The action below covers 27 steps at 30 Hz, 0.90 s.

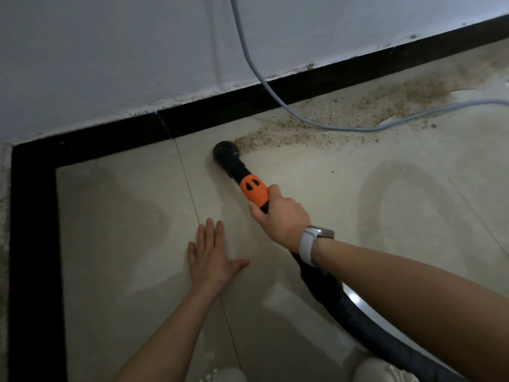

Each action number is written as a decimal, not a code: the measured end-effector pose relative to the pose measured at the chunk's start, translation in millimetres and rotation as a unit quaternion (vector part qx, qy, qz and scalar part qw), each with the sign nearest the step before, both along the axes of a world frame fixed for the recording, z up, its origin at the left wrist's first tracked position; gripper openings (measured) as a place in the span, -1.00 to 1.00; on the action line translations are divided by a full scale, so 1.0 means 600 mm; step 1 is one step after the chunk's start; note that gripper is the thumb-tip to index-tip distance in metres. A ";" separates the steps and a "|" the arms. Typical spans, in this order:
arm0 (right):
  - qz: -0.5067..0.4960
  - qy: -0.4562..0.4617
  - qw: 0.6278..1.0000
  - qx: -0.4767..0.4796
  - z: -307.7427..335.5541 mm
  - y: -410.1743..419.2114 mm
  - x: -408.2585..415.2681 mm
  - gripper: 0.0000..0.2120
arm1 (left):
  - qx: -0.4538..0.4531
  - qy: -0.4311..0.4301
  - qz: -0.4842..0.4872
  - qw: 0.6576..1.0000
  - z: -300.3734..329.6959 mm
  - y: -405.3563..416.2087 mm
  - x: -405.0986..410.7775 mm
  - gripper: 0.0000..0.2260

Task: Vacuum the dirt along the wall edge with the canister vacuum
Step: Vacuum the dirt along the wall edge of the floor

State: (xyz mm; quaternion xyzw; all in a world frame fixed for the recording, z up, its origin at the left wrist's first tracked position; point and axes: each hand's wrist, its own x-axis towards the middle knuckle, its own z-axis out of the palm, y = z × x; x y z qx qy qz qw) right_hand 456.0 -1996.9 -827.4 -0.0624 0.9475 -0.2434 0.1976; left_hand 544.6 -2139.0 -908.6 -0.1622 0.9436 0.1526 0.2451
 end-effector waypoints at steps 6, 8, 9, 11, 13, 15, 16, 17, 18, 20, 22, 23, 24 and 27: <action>-0.088 0.028 0.995 0.032 -0.015 0.070 -0.031 -0.65 | 0.002 -0.010 -0.015 1.000 -0.005 -0.004 0.006 -0.05; -0.122 0.048 0.990 0.046 -0.015 0.089 -0.042 -0.64 | 0.003 -0.010 -0.016 1.000 -0.005 -0.004 0.006 -0.05; -0.137 0.056 0.988 0.051 -0.014 0.095 -0.045 -0.64 | 0.003 -0.009 -0.017 1.000 -0.005 -0.003 0.006 -0.05; -0.145 0.066 0.986 0.056 -0.013 0.099 -0.044 -0.64 | 0.001 -0.009 -0.019 1.000 -0.006 -0.003 0.005 -0.05; -0.114 0.066 0.990 0.051 -0.011 0.085 -0.033 -0.65 | 0.002 -0.010 -0.021 1.000 -0.007 -0.003 0.006 -0.05; -0.063 0.062 0.995 0.041 -0.008 0.056 -0.019 -0.64 | 0.003 -0.010 -0.019 1.000 -0.008 -0.004 0.005 -0.04; -0.037 0.057 0.997 0.034 -0.007 0.038 -0.013 -0.64 | 0.002 -0.010 -0.019 1.000 -0.008 -0.004 0.005 -0.04; -0.013 0.050 0.998 0.024 -0.006 0.019 -0.008 -0.65 | 0.002 -0.009 -0.019 1.000 -0.008 -0.003 0.004 -0.04; 0.008 0.040 0.999 0.015 -0.006 0.002 -0.005 -0.65 | 0.001 -0.009 -0.019 1.000 -0.008 -0.003 0.004 -0.04; 0.038 0.027 0.999 0.000 -0.006 -0.025 -0.003 -0.66 | 0.000 -0.009 -0.019 1.000 -0.008 -0.002 0.004 -0.04; 0.048 0.020 0.999 -0.008 -0.006 -0.037 -0.010 -0.67 | 0.000 -0.013 -0.020 1.000 -0.006 -0.003 0.003 -0.04; 0.042 0.017 0.999 -0.012 -0.007 -0.038 -0.017 -0.67 | -0.001 -0.017 -0.022 1.000 -0.005 -0.003 0.003 -0.04; 0.032 0.016 0.999 -0.013 -0.008 -0.035 -0.025 -0.67 | -0.002 -0.019 -0.022 1.000 -0.005 -0.003 0.003 -0.04; -0.014 0.022 1.000 -0.002 -0.011 -0.004 -0.047 -0.67 | -0.006 -0.022 -0.022 0.999 -0.001 -0.002 0.003 -0.04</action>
